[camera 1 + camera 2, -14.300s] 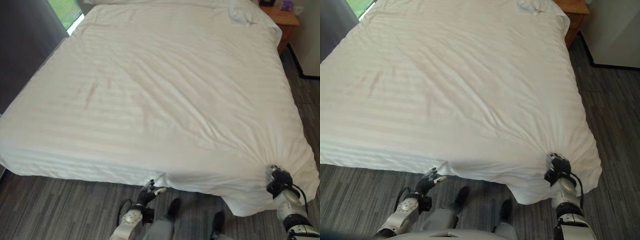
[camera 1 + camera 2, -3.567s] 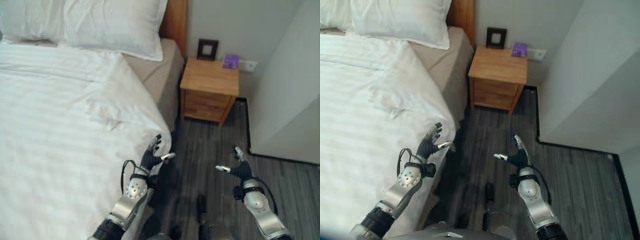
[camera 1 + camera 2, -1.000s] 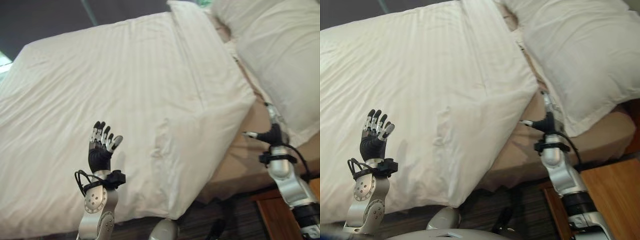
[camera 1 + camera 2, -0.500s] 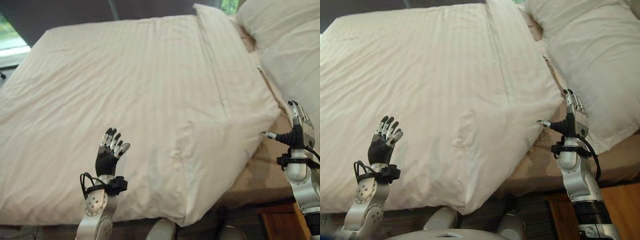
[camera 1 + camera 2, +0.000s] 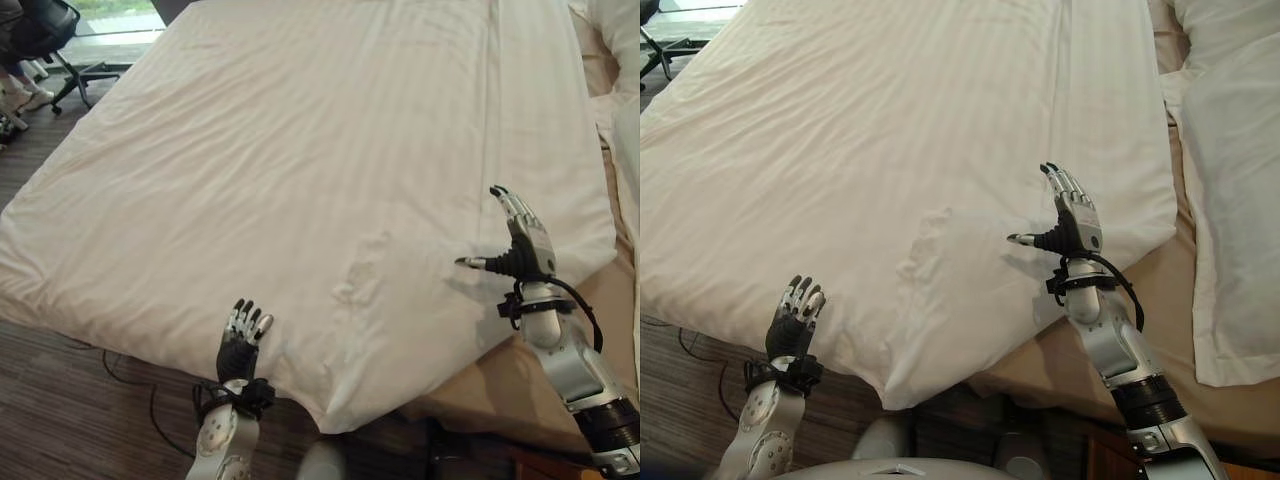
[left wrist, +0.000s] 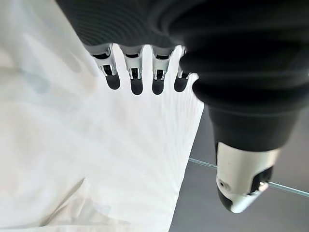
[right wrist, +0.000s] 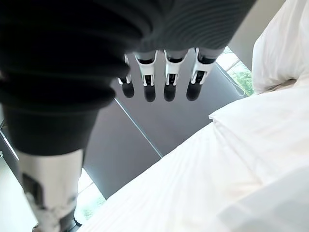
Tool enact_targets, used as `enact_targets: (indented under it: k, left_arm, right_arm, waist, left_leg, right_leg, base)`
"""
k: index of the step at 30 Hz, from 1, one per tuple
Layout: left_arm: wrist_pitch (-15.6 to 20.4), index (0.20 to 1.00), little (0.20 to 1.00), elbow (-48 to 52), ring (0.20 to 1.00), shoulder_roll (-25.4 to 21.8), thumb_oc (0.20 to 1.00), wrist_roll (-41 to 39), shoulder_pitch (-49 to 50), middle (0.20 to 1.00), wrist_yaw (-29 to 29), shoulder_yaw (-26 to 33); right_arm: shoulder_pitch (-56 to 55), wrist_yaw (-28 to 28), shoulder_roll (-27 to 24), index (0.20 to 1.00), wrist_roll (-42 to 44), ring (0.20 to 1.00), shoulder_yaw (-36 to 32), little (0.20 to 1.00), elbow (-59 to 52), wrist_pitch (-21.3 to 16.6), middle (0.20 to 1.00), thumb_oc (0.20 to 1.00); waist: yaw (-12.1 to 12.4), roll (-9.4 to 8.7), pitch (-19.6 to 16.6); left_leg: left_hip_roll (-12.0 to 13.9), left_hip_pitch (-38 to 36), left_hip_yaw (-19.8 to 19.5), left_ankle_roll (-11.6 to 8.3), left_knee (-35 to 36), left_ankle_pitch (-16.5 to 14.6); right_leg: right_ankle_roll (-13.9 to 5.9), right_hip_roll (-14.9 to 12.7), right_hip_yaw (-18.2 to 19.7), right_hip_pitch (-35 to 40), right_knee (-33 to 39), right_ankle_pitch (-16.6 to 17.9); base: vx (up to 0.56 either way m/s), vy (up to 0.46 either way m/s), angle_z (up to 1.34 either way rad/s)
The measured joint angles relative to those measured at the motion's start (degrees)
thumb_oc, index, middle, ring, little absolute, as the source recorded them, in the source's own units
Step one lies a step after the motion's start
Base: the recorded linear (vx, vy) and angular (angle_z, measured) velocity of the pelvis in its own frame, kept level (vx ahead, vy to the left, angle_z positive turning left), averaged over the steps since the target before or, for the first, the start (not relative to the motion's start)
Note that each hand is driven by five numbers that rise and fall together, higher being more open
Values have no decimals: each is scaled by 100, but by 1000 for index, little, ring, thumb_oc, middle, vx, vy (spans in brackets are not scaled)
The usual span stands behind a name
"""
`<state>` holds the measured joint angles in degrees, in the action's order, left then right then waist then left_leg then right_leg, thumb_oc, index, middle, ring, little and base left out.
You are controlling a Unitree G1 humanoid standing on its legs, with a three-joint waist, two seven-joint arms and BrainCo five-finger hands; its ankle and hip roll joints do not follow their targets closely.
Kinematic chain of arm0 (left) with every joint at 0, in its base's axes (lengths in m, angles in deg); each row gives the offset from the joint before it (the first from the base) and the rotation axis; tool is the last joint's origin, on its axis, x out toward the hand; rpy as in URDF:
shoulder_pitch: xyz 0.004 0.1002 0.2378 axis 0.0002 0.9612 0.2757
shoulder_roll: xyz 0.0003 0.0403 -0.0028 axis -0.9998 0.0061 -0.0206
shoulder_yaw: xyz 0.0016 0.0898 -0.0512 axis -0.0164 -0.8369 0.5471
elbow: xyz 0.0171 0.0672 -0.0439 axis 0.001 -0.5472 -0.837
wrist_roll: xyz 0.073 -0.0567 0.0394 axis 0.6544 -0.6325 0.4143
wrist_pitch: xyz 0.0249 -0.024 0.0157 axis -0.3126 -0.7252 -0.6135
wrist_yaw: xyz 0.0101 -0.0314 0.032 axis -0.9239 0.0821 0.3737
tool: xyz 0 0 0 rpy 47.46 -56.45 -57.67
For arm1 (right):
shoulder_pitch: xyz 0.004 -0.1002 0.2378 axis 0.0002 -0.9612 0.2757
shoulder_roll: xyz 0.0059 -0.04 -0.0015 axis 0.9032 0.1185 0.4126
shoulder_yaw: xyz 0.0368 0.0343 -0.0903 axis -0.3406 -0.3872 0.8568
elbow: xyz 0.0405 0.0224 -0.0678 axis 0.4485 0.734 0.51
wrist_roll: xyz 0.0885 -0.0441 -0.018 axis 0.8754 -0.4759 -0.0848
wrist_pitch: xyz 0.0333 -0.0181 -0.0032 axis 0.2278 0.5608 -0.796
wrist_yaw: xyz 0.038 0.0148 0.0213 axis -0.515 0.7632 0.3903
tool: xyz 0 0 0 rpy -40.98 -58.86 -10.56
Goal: Making the bed.
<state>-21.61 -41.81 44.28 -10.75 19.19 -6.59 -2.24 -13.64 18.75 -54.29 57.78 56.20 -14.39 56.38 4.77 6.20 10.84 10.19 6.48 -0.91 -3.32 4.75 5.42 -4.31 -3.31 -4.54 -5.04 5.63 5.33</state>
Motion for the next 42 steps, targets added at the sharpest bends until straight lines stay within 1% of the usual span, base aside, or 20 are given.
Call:
enact_targets:
  k: [1,2,5,6,9,12,14,15,16,20,23,24,25,29,31,32,36,40,41,42]
  left_arm:
    - [-8,1000,1000,43,1000,13,1000,1,-9,1000,-39,-2]
    - [-30,1000,1000,102,1000,21,1000,2,-8,1000,-71,-13]
    - [-40,1000,1000,97,1000,7,1000,2,27,1000,-105,7]
    - [-43,1000,1000,95,1000,9,1000,2,28,1000,-106,6]
    - [-45,1000,1000,95,1000,-13,1000,2,80,1000,-116,5]
    - [-62,1000,1000,35,1000,-29,1000,1,269,1000,-135,43]
    - [-156,1000,1000,-48,1000,-40,1000,-2,251,1000,-180,41]
    - [-159,1000,1000,-56,1000,-79,1000,-2,269,1000,-210,39]
    - [-160,1000,1000,-58,1000,-137,1000,-2,307,1000,-241,38]
    - [-164,1000,1000,-212,1000,-205,1000,-2,363,1000,-262,42]
    - [-172,1000,1000,-295,1000,-390,1000,-4,439,1000,-278,42]
    - [-172,1000,1000,-296,1000,-412,1000,-5,425,1000,-283,41]
    - [-171,1000,1000,-296,1000,-431,1000,-6,432,1000,-282,50]
    - [-164,1000,1000,-379,1000,-637,1000,-11,424,1000,-291,42]
    - [-160,1000,1000,-388,1000,-641,1000,-16,389,1000,-291,48]
    - [-163,1000,1000,-395,1000,-680,1000,-38,387,1000,-294,15]
    - [-161,1000,1000,-395,1000,-836,1000,-53,353,1000,-301,-20]
    - [-160,1000,1000,-395,1000,-961,1000,-50,248,1000,-303,-19]
    - [-160,1000,1000,-395,1000,-968,1000,-50,253,1000,-303,-18]
    - [-160,1000,1000,-395,1000,-968,1000,-49,226,1000,-303,-19]
  right_arm:
    - [-14,27,8,1000,0,1000,21,1000,-46,-3,1000,1000]
    - [-11,97,13,1000,0,1000,100,1000,-64,-17,1000,1000]
    - [3,159,36,1000,-1,1000,246,1000,-96,-64,1000,1000]
    - [1,199,33,1000,-1,1000,253,1000,-96,-63,1000,1000]
    - [72,265,41,1000,0,1000,371,1000,-94,-59,1000,1000]
    - [501,360,282,1000,0,1000,787,1000,139,-70,1000,1000]
    - [645,381,293,1000,-2,1000,1035,1000,398,-60,1000,1000]
    - [720,394,339,1000,-6,1000,1158,1000,584,-45,1000,1000]
    - [795,399,421,1000,-11,1000,1249,1000,788,-41,1000,1000]
    - [954,419,533,1000,-74,1000,1492,1000,1397,2,1000,1000]
    - [1115,412,689,1000,-123,1000,1691,1000,2191,58,1000,1000]
    - [1152,415,709,1000,-125,1000,1721,1000,2337,108,1000,1000]
    - [1177,398,724,1000,-150,1000,1756,1000,2469,142,1000,1000]
    - [1487,299,935,1000,-339,1000,1983,1000,3657,272,1000,1000]
    - [1571,238,1030,1000,-363,1000,2033,1000,4264,383,1000,1000]
    - [1755,165,1215,1000,-466,1000,2132,1000,4939,454,1000,1000]
    - [1927,30,1370,1000,-650,1000,2220,1000,5841,523,1000,1000]
    - [1982,-52,1314,1000,-789,1000,2210,1000,5904,626,1000,1000]
    - [1982,-55,1298,890,-790,890,2204,890,5889,639,890,890]
    - [1981,-57,1296,567,-791,567,2202,567,5886,653,567,567]
  waist:
    - [-19,4,-1]
    - [-65,9,-3]
    - [30,-29,-21]
    - [5,-29,-21]
    - [56,-77,-45]
    - [110,-202,-133]
    - [181,-249,-164]
    - [222,-286,-190]
    - [346,-317,-210]
    - [515,-335,-225]
    - [680,-406,-272]
    - [671,-413,-274]
    - [776,-412,-276]
    - [868,-442,-293]
    - [969,-449,-296]
    - [967,-453,-299]
    - [963,-449,-299]
    - [940,-453,-303]
    - [944,-453,-303]
    - [938,-454,-304]
  left_leg:
    - [-17,-20,19,-5,29,-4]
    - [-25,-54,15,-53,63,-22]
    - [-109,-106,-66,-219,63,-81]
    - [-152,-103,-166,-252,63,-68]
    - [-250,-165,-312,-239,63,-53]
    - [-293,-176,-327,-265,62,-34]
    - [-303,-191,-426,-260,62,-29]
    - [-305,-185,-465,-254,62,-23]
    - [-300,-183,-467,-252,62,-22]
    - [-331,-165,-632,-241,66,2]
    - [-342,-87,-767,-233,90,23]
    - [-343,-64,-783,-232,90,26]
    - [-350,-25,-788,-229,91,45]
    - [-374,45,-921,-247,63,103]
    - [-388,52,-925,-248,62,113]
    - [-392,45,-926,-259,62,119]
    - [-423,60,-930,-269,63,127]
    - [-480,52,-900,-263,62,126]
    - [-490,52,-893,-260,63,123]
    - [-494,49,-888,-278,63,110]
  right_leg:
    - [-35,0,-38,28,6,-19]
    - [-51,-41,-130,91,30,-28]
    - [-145,-120,-199,208,30,-82]
    - [-157,-164,-318,275,30,-90]
    - [-199,-257,-474,437,27,-123]
    - [-225,-294,-507,463,19,-122]
    - [-237,-299,-600,538,22,-120]
    - [-241,-295,-634,554,22,-126]
    - [-241,-290,-642,554,27,-126]
    - [-249,-301,-793,638,28,-142]
    - [-248,-300,-928,650,29,-185]
    - [-252,-299,-939,646,29,-193]
    - [-253,-303,-975,639,29,-193]
    - [-253,-308,-1092,630,29,-194]
    - [-254,-321,-1095,624,29,-194]
    - [-255,-324,-1095,630,29,-194]
    - [-260,-357,-1101,617,29,-196]
    - [-279,-425,-1075,614,28,-188]
    - [-287,-437,-1068,614,29,-185]
    - [-291,-445,-1063,614,29,-182]
  base:
    - [86,-44,32]
    - [67,5,29]
    - [81,-19,23]
    - [54,4,45]
    - [52,17,32]
    - [6,18,8]
    - [8,28,21]
    - [19,19,19]
    - [18,11,10]
    - [11,14,20]
    - [6,16,20]
    - [3,9,30]
    - [3,9,17]
    - [-20,17,17]
    - [-35,28,3]
    - [-37,44,4]
    - [-26,55,1]
    - [-28,56,-1]
    - [-18,37,-2]
    - [-30,53,-1]
